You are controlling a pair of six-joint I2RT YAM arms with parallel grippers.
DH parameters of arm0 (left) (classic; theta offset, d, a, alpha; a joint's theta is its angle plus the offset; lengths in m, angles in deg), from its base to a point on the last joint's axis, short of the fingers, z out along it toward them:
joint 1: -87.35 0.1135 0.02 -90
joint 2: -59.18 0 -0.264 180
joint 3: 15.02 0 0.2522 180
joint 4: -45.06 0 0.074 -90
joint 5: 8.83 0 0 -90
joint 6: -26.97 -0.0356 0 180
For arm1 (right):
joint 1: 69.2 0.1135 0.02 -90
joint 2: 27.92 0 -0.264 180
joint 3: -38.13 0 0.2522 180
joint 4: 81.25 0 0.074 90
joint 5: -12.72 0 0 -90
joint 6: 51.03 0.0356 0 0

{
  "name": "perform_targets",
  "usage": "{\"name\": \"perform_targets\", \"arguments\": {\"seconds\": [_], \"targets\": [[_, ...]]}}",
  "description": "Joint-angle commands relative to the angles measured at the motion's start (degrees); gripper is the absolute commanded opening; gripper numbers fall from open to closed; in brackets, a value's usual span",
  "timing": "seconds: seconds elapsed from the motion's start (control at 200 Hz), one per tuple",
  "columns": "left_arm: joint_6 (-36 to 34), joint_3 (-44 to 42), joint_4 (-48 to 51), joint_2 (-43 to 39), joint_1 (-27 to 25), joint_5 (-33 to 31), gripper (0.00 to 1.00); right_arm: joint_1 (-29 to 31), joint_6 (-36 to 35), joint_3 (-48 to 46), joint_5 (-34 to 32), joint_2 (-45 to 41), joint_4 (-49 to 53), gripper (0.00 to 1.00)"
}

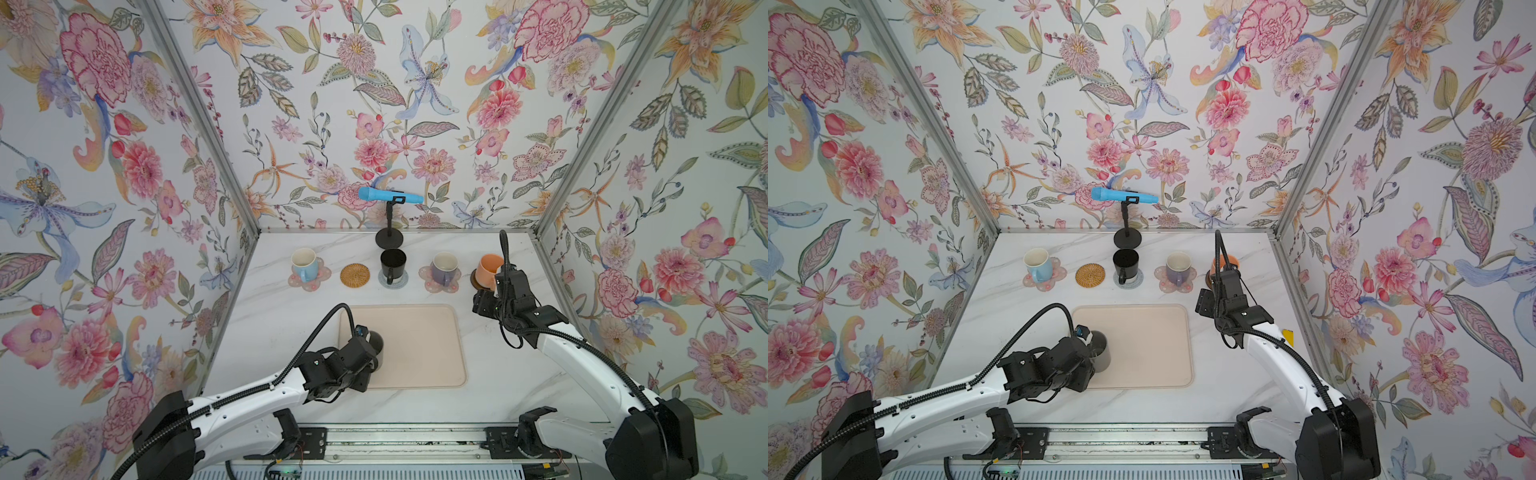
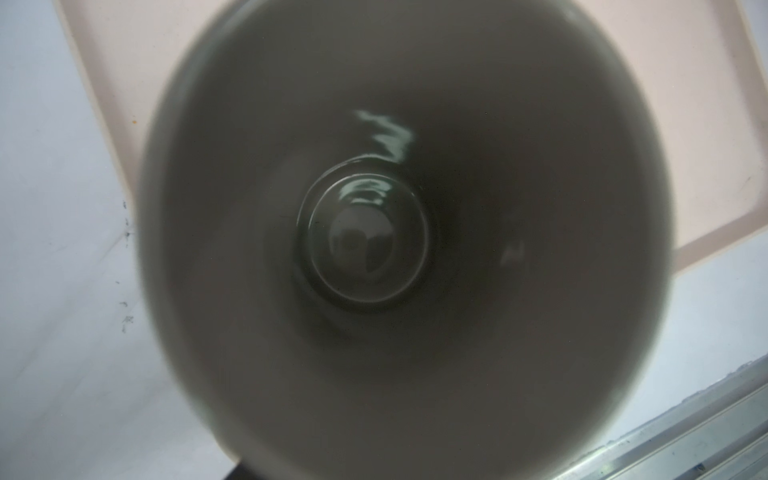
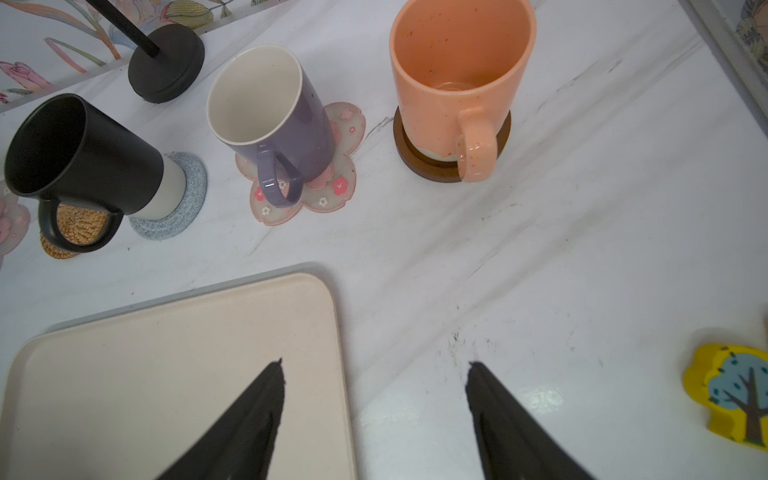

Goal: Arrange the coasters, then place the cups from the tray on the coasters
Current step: 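Lower the left gripper onto the grey mug's rim and close it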

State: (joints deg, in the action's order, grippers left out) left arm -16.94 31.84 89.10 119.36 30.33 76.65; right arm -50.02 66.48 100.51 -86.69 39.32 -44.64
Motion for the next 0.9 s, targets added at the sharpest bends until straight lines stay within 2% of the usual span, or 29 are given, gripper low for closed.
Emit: {"name": "perform_targets", "arguments": {"seconds": [0.0, 0.636, 0.896], "targets": [[1.4, -0.7, -1.0, -1.6, -0.6, 1.0, 0.46, -0.3, 0.5, 0.3, 0.6, 0.7, -0.1, 0.71], [2.4, -0.1, 0.0, -1.0, -0.6, 2.3, 0.36, -0.3, 0.5, 0.7, 1.6, 1.7, -0.1, 0.72], [2.6, 1.0, 4.1, -1.7, -0.5, -1.3, 0.34, -0.3, 0.8, 0.8, 1.9, 2.0, -0.1, 0.72]]}}
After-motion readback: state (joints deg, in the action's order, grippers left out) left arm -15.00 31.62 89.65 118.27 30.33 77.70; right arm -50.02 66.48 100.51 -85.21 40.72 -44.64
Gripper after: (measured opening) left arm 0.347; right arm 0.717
